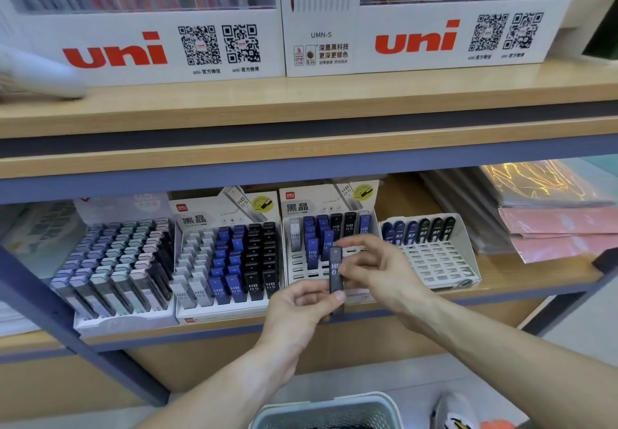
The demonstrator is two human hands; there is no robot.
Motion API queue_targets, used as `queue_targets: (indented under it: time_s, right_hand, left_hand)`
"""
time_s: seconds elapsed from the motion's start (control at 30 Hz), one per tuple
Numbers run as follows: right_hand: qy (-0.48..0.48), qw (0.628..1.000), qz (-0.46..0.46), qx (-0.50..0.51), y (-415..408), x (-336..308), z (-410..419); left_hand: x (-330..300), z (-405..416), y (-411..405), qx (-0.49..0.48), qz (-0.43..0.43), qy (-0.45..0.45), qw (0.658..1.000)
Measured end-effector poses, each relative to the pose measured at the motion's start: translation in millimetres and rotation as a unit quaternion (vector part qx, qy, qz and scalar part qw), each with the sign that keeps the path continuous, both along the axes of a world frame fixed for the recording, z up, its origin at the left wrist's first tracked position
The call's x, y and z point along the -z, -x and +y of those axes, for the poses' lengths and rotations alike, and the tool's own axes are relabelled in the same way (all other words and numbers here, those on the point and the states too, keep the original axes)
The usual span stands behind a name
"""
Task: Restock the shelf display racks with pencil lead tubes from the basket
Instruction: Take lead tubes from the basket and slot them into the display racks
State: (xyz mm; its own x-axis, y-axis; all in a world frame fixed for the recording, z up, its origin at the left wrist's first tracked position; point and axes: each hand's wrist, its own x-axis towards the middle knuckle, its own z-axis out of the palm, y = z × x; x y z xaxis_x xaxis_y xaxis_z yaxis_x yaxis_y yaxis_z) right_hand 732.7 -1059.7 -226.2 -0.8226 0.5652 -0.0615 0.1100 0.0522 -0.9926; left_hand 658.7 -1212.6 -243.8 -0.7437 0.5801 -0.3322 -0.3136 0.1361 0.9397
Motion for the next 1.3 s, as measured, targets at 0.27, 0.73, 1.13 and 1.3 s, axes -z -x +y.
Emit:
queue_targets:
  time_s: [0.27,0.73,1.13,1.3]
  right_hand:
    - [-0.353,0.928,-0.017,0.117,19.4,0.5,34.8]
    - [-0.389,0.917,-0.037,0.084,46.6,9.6,37.2]
    - [-0.453,0.886,-0.063,0.071,52.0,16.2,41.0]
    - [-0.464,0.879,-0.091,0.060,50.1,19.1,39.4]
  left_hand:
    - [12.2,-1.0,11.1,0.070,0.256,0.083,0.961]
    - [21.7,1.0,19.2,0.127,0.352,0.133,0.917]
    - [31.1,0.6,23.3,0.134,0.357,0.149,0.912]
    - [32.9,0.1,24.8,0.138,0.363,0.143,0.911]
